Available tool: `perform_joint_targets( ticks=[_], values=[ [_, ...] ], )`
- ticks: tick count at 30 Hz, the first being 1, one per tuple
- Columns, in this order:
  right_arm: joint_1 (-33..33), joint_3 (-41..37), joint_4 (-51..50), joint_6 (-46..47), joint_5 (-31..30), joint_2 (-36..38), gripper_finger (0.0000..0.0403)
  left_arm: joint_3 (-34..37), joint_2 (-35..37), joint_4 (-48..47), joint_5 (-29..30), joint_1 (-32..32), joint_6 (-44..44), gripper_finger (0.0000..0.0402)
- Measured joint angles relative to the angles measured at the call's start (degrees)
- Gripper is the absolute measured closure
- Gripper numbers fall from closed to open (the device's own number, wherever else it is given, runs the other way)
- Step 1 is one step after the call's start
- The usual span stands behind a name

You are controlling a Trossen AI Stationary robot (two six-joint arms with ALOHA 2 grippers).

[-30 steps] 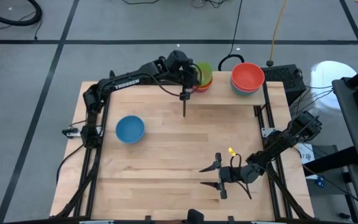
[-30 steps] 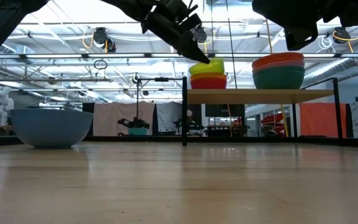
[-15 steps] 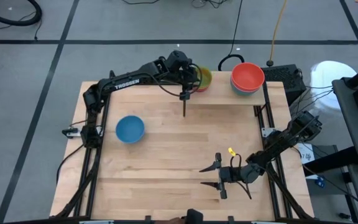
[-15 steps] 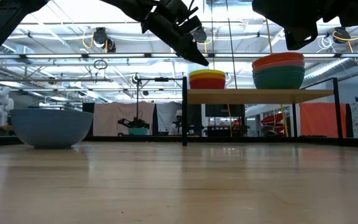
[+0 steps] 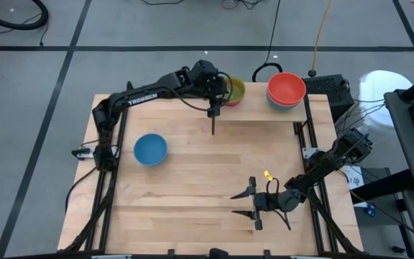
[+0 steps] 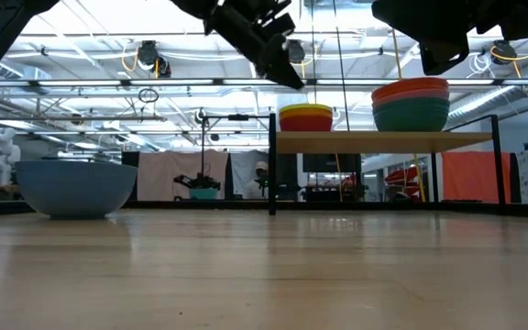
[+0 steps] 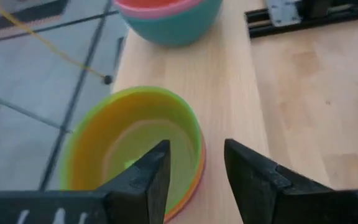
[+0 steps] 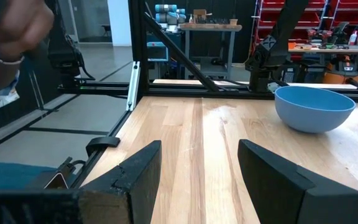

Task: Place and stack bowls onto a shelf
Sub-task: Stack the large blue bowl on top of the large orange bowl on the shelf

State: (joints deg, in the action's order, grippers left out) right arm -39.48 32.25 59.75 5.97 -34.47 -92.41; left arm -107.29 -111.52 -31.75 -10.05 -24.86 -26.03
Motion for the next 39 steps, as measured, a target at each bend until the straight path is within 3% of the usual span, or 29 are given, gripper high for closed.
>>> perform_joint_targets(
  ticks=[4,8,13,26,33,39],
  values=[
    [0.00,-0.01,-0.07,0.49,0.00,0.01,0.0198,0.02,1.89,-5.20,2.84,1.77,1.85,0.0245],
    [0.00,-0.02,-0.30,1.01,0.00,0.01,0.0198,0.16,3.45,-12.39,-1.48,3.62,2.94,0.0245],
    [0.00,-0.02,-0.53,1.50,-0.01,0.01,0.0198,5.19,5.79,-15.16,-0.54,7.44,3.59,0.0245],
    [0.00,-0.02,-1.43,2.96,-0.08,0.01,0.0198,33.10,24.10,-5.65,9.02,14.59,11.56,0.0245],
    [0.05,-0.02,-1.74,3.36,-0.28,0.01,0.0198,47.69,36.06,-5.27,15.86,18.00,20.68,0.0245],
    [0.67,-0.02,-1.44,2.59,-0.42,0.01,0.0198,56.14,43.11,-7.85,16.57,22.56,28.38,0.0245]
  ],
)
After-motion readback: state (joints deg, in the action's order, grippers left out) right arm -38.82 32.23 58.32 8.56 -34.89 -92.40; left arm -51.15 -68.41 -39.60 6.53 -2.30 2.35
